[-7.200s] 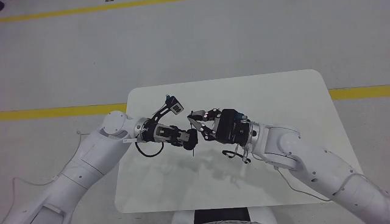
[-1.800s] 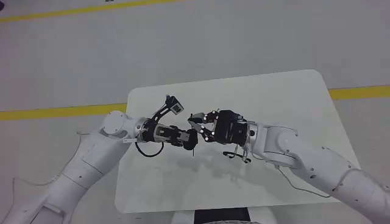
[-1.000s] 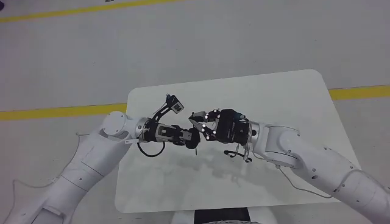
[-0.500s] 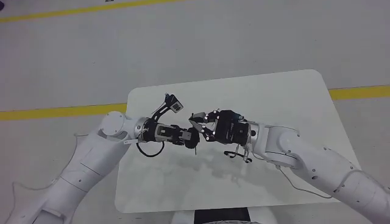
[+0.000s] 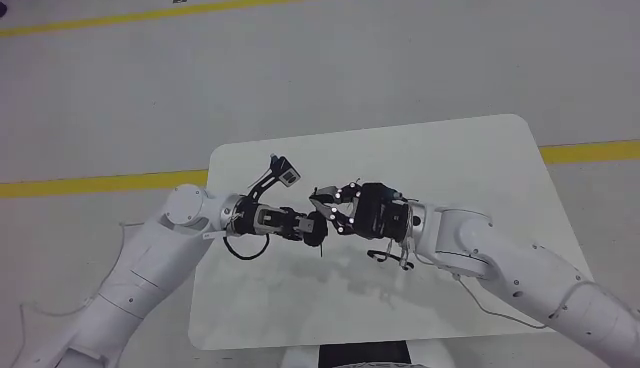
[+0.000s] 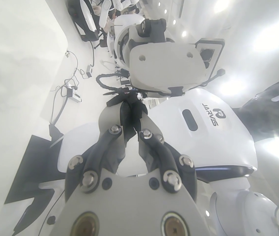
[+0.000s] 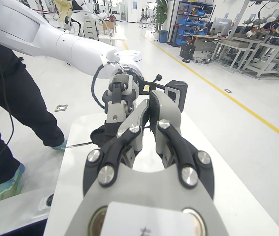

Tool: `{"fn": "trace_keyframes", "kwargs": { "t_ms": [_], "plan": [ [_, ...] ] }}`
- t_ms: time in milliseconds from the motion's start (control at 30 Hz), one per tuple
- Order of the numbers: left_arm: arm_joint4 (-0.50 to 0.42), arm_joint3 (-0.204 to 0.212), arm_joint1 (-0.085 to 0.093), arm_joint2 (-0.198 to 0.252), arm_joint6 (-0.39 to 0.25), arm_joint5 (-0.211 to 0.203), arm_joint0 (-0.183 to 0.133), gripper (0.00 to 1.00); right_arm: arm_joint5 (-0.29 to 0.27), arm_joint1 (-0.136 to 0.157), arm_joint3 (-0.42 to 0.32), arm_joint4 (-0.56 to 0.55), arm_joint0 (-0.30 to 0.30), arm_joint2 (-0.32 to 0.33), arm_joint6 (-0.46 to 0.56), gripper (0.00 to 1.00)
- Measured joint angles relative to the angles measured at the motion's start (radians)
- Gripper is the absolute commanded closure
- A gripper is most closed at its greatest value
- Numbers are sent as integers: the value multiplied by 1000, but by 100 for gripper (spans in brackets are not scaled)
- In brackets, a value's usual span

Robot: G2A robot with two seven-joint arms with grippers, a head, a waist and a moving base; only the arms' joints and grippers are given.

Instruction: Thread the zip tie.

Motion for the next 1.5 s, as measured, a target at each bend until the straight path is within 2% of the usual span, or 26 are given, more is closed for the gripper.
{"fn": "trace_keyframes", "kwargs": {
  "t_ms": [100, 233, 333, 533, 633, 667, 767, 933, 1200, 1400, 1500],
  "plan": [
    [3, -5, 0, -6, -1, 2, 6, 100, 0, 0, -4, -2, -4, 3, 1, 86],
    [7, -10, 0, -14, -2, 5, 13, 100, 0, -1, -8, -5, -11, 8, 2, 80],
    [10, -13, -1, -20, -2, 7, 19, 100, 0, -1, -11, -8, -16, 12, 3, 71],
    [13, -19, -2, -31, -4, 10, 28, 100, 0, -2, -16, -14, -24, 21, 3, 67],
    [13, -20, -2, -37, -3, 11, 34, 100, 0, -2, -19, -17, -30, 31, -2, 50],
    [11, -19, -2, -40, -3, 11, 36, 100, 0, -2, -20, -17, -33, 36, -5, 19],
    [-5, -17, -3, -49, -4, 8, 43, 100, 0, -1, -17, -15, -45, 56, -16, 0],
    [-63, -9, -4, -69, -22, -11, 60, 100, 13, 6, -2, -2, -84, 118, -37, 0],
    [-166, 5, -11, -93, -53, -33, 88, 100, 52, 11, -20, 12, -159, 209, -54, 0],
    [-246, -7, -17, -106, -53, -32, 110, 100, 61, 8, -22, 34, -200, 233, -38, 0],
    [-257, -12, -19, -105, -53, -32, 113, 100, 62, 7, -22, 36, -201, 233, -36, 0]
  ]
}}
